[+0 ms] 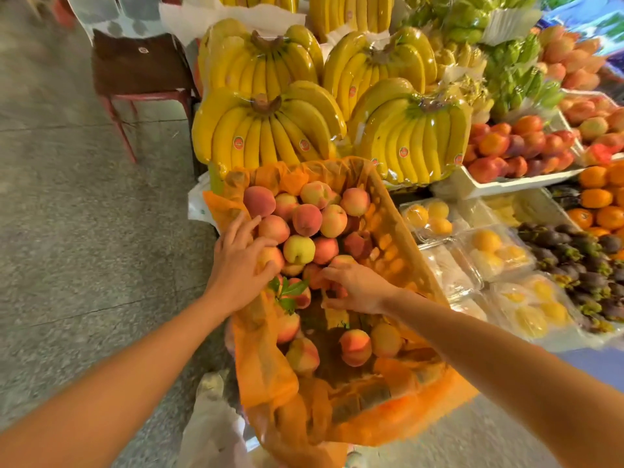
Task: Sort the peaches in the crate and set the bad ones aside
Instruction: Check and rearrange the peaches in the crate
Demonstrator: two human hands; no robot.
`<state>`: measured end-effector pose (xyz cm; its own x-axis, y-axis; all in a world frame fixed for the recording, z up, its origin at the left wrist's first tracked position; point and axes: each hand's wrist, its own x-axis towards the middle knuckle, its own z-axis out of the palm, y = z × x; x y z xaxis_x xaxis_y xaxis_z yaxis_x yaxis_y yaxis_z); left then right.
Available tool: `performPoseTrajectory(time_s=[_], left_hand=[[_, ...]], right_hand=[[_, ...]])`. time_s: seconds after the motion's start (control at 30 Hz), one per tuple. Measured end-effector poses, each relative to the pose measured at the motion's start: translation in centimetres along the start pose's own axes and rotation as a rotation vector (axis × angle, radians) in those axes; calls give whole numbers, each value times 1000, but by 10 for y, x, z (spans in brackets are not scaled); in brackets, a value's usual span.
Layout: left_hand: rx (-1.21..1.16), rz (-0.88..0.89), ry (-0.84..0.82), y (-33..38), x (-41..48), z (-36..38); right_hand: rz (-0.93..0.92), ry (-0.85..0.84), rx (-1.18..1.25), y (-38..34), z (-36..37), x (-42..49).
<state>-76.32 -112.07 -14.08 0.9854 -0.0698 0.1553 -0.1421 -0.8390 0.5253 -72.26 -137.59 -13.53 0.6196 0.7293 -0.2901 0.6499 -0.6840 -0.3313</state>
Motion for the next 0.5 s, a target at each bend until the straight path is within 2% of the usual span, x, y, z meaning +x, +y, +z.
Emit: performPoseTrajectory(time_s=[0.17,0.27,0.4,0.5], left_hand=[[-60,-16,14,0,-5,2],[-68,-19,21,1,-5,3],[-65,-25,25,1,-6,4],[-84,-30,27,0,-6,4]], right_hand=[[-13,-356,141,-26,23,3],[13,-529,119,-32,47,7],[83,-514,16,-38,69,16],[142,-490,44,-39,76,20]])
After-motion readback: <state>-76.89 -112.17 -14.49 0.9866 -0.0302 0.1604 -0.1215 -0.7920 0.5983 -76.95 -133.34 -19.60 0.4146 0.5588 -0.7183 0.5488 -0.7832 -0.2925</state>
